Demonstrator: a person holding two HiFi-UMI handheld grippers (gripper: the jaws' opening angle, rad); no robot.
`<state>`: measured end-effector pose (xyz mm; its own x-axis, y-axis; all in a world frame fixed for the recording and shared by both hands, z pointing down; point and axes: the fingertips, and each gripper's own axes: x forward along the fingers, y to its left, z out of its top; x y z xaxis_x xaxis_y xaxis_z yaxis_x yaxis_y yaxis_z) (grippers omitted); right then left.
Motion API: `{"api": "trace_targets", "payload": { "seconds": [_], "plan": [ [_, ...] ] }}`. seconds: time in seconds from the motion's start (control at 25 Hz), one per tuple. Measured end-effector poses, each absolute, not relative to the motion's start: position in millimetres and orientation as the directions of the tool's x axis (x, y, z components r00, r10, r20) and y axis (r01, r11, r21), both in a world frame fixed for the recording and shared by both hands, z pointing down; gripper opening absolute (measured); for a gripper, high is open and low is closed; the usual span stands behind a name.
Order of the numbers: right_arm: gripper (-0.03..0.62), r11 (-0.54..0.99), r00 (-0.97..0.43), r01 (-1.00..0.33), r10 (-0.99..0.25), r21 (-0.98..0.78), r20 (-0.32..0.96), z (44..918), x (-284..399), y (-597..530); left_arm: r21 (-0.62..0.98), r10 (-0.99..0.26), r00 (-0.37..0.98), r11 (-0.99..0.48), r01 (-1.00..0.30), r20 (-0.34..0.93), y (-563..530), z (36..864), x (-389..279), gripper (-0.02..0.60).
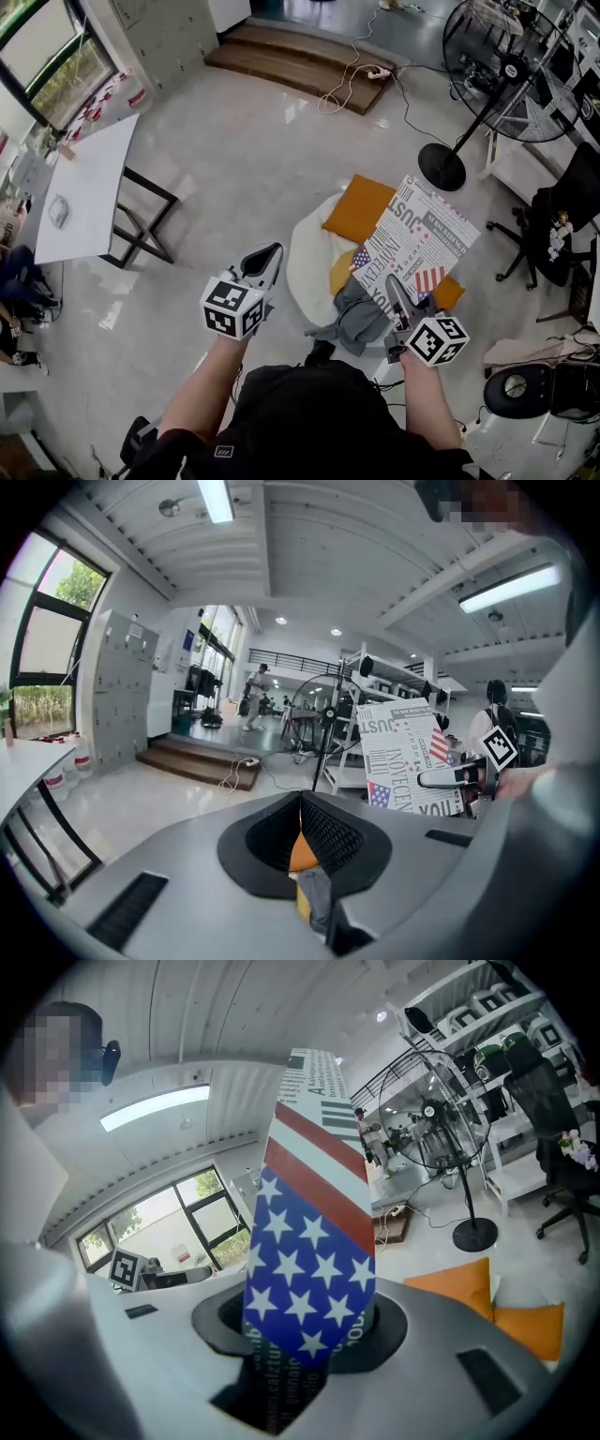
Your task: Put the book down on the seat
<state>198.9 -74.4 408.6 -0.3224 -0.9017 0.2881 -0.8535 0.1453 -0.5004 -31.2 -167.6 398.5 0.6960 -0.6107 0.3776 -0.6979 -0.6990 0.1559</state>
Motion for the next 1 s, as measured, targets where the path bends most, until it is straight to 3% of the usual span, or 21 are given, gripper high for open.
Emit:
{"api": "trace_targets", "payload": {
  "seconds": [0.48,1.0],
  "plan": [
    [0.173,0.124,-0.36,-0.841,-0.855,-0.526,0.373,451,229,-129,0.189,-0.577,0.701,-0.7,-0.689,0.419,-223,435,24,0.005],
    [0.175,0.067,-0.419,-0.835,-0.721,-0.547,0.552,597,193,-192,0.267,-0.503,0.715,-0.694,-0.669,0.485,-291,571,38,0.005]
  ]
}}
